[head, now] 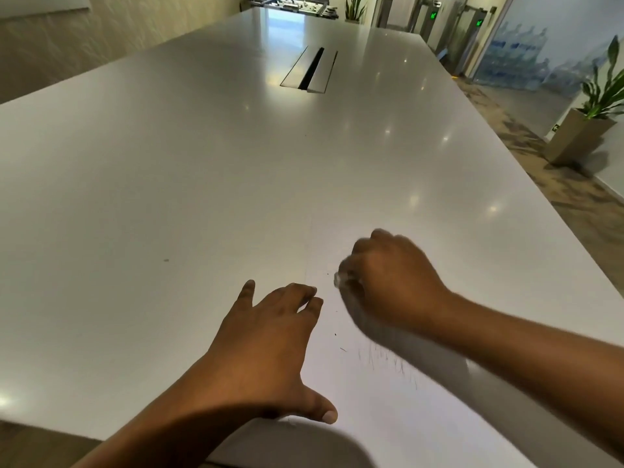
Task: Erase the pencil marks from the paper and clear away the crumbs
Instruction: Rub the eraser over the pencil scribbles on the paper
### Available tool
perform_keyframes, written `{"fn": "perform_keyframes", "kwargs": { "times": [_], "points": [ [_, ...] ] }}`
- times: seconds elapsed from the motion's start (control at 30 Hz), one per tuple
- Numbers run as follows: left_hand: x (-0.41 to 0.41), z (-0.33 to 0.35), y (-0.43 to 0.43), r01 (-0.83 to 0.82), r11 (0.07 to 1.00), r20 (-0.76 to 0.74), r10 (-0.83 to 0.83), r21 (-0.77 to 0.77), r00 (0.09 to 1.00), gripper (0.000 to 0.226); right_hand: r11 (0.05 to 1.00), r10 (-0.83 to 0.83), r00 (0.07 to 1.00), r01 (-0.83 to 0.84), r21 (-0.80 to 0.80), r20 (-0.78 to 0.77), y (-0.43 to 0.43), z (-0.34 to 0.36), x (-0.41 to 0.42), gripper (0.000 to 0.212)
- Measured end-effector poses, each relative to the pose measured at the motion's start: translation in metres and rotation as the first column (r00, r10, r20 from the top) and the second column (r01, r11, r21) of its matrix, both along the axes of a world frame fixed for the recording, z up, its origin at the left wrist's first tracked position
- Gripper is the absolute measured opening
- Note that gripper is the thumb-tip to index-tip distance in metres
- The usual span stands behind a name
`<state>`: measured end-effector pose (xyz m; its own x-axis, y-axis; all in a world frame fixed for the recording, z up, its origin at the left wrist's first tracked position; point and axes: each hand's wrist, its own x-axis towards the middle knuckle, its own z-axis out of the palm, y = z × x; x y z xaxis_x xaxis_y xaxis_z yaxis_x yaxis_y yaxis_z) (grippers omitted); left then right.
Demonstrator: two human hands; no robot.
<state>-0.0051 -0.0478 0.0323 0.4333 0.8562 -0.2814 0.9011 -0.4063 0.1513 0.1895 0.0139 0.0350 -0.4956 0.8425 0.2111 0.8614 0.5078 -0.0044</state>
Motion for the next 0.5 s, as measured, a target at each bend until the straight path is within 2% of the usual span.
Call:
{"fn": "perform_keyframes", "kwargs": {
  "times": [0.1, 0.23, 0.3, 0.4, 0.5],
  "points": [
    [0.000, 0.000, 0.000, -0.004, 1.000, 0.001, 0.004, -0.003, 1.000, 0.127, 0.994, -0.109, 0.994, 0.110, -0.013, 0.020, 0.030, 0.000, 0.005, 0.024],
    [0.000, -0.001, 0.001, -0.001, 1.000, 0.001, 0.001, -0.008, 1.000, 0.128, 0.998, 0.045, 0.999, -0.045, -0.046, 0.009, -0.007, 0.000, 0.005, 0.020],
    [0.000, -0.002, 0.002, 0.001, 1.000, 0.000, -0.001, -0.013, 1.000, 0.128, 0.999, 0.007, 1.000, -0.006, -0.054, 0.026, 0.003, 0.002, 0.008, 0.021],
    [0.000, -0.002, 0.001, 0.002, 1.000, 0.007, -0.002, -0.012, 1.000, 0.128, 0.989, -0.139, 0.989, 0.141, -0.044, 0.047, 0.038, 0.003, 0.013, 0.024],
    [-0.001, -0.003, 0.002, 0.000, 1.000, 0.012, 0.000, -0.015, 1.000, 0.129, 0.997, -0.057, 0.997, 0.059, -0.042, 0.054, 0.025, 0.003, 0.011, 0.027]
  ]
}}
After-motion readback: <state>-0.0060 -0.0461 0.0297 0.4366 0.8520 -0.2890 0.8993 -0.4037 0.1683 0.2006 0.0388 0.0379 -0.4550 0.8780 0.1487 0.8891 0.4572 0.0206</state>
